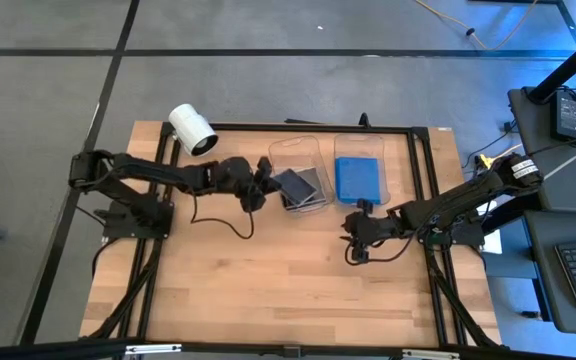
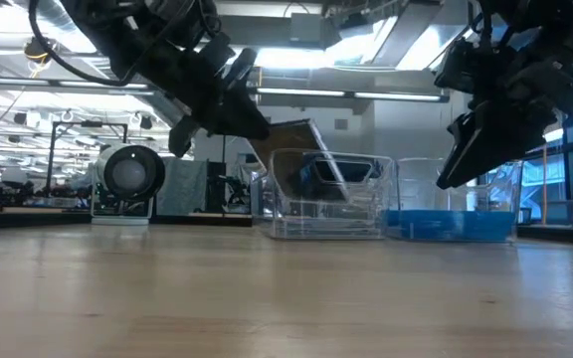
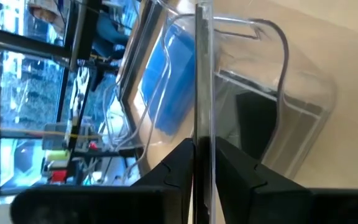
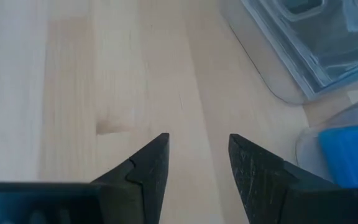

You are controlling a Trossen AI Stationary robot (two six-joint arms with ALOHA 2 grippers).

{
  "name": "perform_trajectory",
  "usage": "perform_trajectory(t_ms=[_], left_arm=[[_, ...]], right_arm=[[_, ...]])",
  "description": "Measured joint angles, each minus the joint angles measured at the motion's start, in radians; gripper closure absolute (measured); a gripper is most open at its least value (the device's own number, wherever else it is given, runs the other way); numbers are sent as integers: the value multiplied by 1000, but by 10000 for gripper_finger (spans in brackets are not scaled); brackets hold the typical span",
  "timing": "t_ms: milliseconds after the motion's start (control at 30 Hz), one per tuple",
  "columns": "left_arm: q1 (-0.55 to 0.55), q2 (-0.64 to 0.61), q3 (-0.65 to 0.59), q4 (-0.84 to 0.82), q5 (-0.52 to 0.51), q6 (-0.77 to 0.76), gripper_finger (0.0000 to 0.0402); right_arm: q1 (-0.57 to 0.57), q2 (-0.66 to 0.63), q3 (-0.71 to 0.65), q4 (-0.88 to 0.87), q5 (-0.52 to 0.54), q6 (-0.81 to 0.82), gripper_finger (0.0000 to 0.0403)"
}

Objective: Pick & place jewel cases by type
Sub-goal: Put the black cd case into the left transparent bin

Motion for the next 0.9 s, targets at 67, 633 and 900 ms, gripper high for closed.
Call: perform_trajectory(t_ms=[67, 633, 900], left_arm=[[27, 0, 0, 1, 46, 0, 349], [146, 155, 0, 219, 237, 34, 351], [141, 165, 0, 228, 238, -48, 342]], right_arm=[[0, 0, 0, 12, 0, -1, 233], [0, 0, 1, 33, 0, 0, 233], [-1, 0, 1, 33, 0, -6, 233]])
